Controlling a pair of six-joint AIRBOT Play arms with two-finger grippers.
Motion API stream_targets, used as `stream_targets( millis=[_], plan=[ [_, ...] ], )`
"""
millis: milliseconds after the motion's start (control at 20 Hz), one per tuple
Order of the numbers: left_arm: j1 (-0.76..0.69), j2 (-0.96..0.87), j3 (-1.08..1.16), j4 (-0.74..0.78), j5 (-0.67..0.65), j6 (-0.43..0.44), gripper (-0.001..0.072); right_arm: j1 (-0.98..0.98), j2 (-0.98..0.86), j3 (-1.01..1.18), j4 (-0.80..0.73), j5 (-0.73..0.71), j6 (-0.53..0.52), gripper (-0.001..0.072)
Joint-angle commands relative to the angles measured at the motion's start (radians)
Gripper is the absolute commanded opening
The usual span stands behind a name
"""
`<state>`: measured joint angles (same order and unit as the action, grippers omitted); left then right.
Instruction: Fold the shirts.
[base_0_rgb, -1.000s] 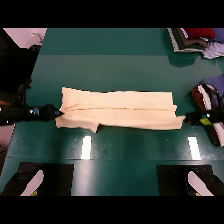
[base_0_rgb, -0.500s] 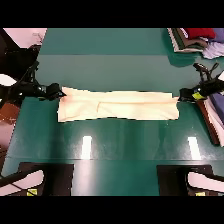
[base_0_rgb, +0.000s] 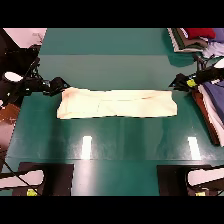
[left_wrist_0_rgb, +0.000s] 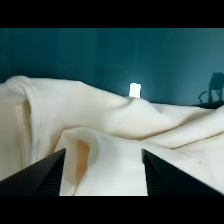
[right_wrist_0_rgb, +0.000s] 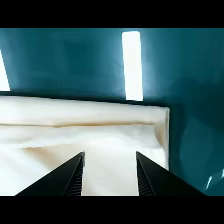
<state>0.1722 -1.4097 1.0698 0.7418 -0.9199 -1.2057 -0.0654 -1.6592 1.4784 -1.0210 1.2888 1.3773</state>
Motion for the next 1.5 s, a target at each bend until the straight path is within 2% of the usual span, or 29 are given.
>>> stream_targets(
  millis=[0,100,150,200,250,450,700,750,800,850,1000,1050,1200,1300,1450],
  plan=[
    [0.0,-0.004,0.002,-0.016,-0.106,0.002,0.0378,-0.072,-0.026,0.035,0.079,0.153,-0.059,0.0389],
    [0.0,-0.004,0.002,-0.017,-0.165,0.003,0.0129,-0.117,-0.026,0.018,0.08,0.245,-0.08,0.0389],
    [0.0,-0.004,0.002,-0.018,-0.179,0.003,0.003,-0.138,-0.026,-0.008,0.08,0.266,-0.096,0.0434],
    [0.0,-0.004,0.002,-0.018,-0.189,0.002,0.0028,-0.156,-0.026,-0.041,0.081,0.266,-0.096,0.0626],
    [0.0,-0.004,0.002,-0.018,-0.197,0.002,0.0028,-0.172,-0.026,-0.085,0.089,0.259,-0.097,0.0709],
    [0.0,-0.004,0.002,-0.022,-0.199,0.002,0.0027,-0.185,-0.026,-0.242,0.167,0.158,-0.186,0.0707],
    [-0.017,-0.004,0.002,-0.025,-0.196,0.002,0.0027,-0.158,-0.027,-0.328,0.218,0.061,-0.242,0.0692],
    [-0.032,-0.004,0.002,-0.025,-0.192,0.002,0.0027,-0.148,-0.027,-0.327,0.215,0.053,-0.243,0.0671],
    [-0.056,-0.004,0.002,-0.024,-0.178,0.002,0.0027,-0.14,-0.027,-0.327,0.218,0.046,-0.243,0.0576],
    [-0.082,-0.004,0.002,-0.024,-0.158,0.002,0.0026,-0.132,-0.027,-0.327,0.216,0.042,-0.245,0.0433],
    [-0.172,-0.004,0.002,-0.024,-0.099,0.0,0.0026,-0.115,-0.026,-0.327,0.217,0.035,-0.286,0.0065],
    [-0.201,-0.004,0.003,-0.025,-0.083,-0.004,0.0026,-0.115,-0.026,-0.324,0.217,0.042,-0.29,0.0018],
    [-0.282,-0.021,0.054,-0.02,-0.059,-0.025,0.0025,-0.122,-0.026,-0.258,0.217,0.146,-0.278,0.0016],
    [-0.334,-0.054,0.136,-0.016,-0.06,-0.029,0.0025,-0.113,-0.015,-0.182,0.217,0.235,-0.229,0.0016],
    [-0.416,-0.126,0.262,-0.003,-0.056,-0.053,0.0026,-0.068,0.056,-0.059,0.217,0.28,-0.164,0.0015]
  ],
)
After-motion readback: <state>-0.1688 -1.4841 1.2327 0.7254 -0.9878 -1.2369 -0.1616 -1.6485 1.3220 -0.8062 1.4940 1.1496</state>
